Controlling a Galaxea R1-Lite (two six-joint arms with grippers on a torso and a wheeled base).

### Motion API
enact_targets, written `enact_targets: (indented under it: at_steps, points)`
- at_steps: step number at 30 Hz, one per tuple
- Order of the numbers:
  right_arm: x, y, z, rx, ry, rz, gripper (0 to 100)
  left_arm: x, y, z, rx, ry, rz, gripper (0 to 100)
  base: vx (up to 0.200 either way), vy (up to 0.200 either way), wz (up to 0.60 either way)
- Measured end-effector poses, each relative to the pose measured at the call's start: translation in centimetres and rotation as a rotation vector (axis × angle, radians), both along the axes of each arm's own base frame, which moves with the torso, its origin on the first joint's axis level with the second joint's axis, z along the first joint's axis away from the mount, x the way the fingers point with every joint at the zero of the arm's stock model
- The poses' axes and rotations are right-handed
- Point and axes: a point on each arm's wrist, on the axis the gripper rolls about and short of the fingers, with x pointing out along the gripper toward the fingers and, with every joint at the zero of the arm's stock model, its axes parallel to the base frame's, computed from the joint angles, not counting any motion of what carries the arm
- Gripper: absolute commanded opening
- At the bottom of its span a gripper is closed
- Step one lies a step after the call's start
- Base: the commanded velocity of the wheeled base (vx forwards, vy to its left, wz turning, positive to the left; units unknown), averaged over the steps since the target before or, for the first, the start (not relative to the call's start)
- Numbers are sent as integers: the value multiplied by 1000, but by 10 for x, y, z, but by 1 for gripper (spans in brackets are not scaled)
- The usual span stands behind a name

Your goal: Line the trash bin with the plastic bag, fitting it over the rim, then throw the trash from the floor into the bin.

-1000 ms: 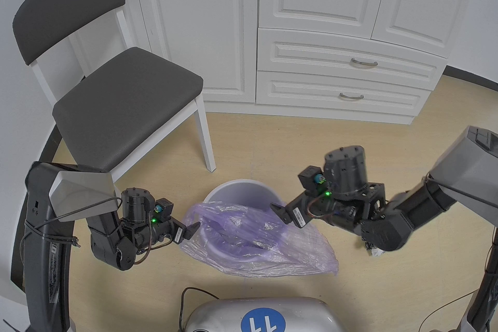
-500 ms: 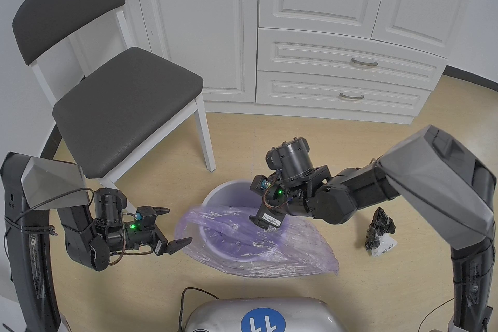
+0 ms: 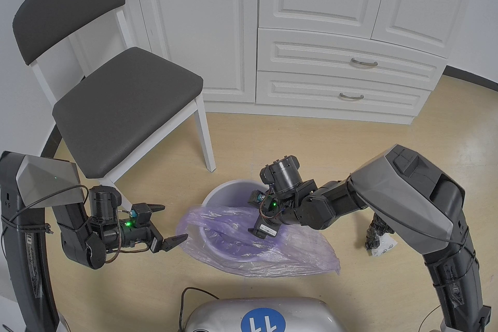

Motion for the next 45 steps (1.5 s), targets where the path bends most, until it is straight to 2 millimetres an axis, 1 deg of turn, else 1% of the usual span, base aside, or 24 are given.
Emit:
enact_targets:
  at_steps: [7,8,13,17,21,23,25,31,33,35,38,41,45]
  points:
    - [10,6,-17,5,5,-6,100,2,1,1,0,-8,4,100,0,0,0]
    - [10,7,-19,4,6,-5,0,2,1,1,0,-9,5,100,0,0,0]
    - [12,8,-25,14,18,-12,0,3,2,1,0,-10,7,100,0,0,0]
    - [12,9,-21,29,17,-20,0,3,2,1,0,-12,8,100,0,0,0]
    - [12,10,-4,65,-1,-34,0,3,2,2,-1,-15,8,100,0,0,0]
    - [13,10,9,95,-18,-45,0,4,3,3,-2,-19,11,100,0,0,0]
    - [14,11,17,113,-32,-53,0,5,3,4,-3,-23,13,100,0,0,0]
    - [28,17,48,223,-105,-110,0,8,5,8,-24,-42,32,100,0,0,0]
    - [34,20,54,271,-127,-153,0,9,5,11,-41,-57,41,100,0,0,0]
    - [40,23,55,322,-139,-219,0,11,5,15,-62,-81,51,100,0,0,0]
    - [49,26,48,388,-163,-308,0,12,5,20,-85,-112,61,100,0,0,0]
    - [56,29,42,454,-225,-347,0,10,5,26,-96,-135,64,100,0,0,0]
    - [62,28,28,472,-256,-383,0,2,4,41,-103,-173,58,100,0,0,0]
